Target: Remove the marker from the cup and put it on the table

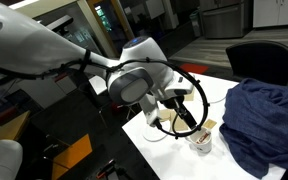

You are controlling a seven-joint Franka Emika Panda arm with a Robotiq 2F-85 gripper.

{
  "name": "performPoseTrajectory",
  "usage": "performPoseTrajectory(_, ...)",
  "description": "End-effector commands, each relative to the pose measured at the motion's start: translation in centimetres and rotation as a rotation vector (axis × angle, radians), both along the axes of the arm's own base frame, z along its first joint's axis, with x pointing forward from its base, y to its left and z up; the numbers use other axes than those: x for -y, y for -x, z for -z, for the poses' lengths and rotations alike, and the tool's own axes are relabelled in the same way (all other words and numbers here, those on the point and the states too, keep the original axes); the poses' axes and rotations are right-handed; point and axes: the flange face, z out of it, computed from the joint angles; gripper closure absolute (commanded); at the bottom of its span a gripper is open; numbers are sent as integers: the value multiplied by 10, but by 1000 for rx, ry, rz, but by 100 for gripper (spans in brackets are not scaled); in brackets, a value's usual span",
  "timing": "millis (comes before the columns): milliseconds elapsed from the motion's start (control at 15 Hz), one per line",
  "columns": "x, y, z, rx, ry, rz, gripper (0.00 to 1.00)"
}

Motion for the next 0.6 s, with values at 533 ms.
performPoseTrajectory(533,3,-1,70,-62,31,-21,0)
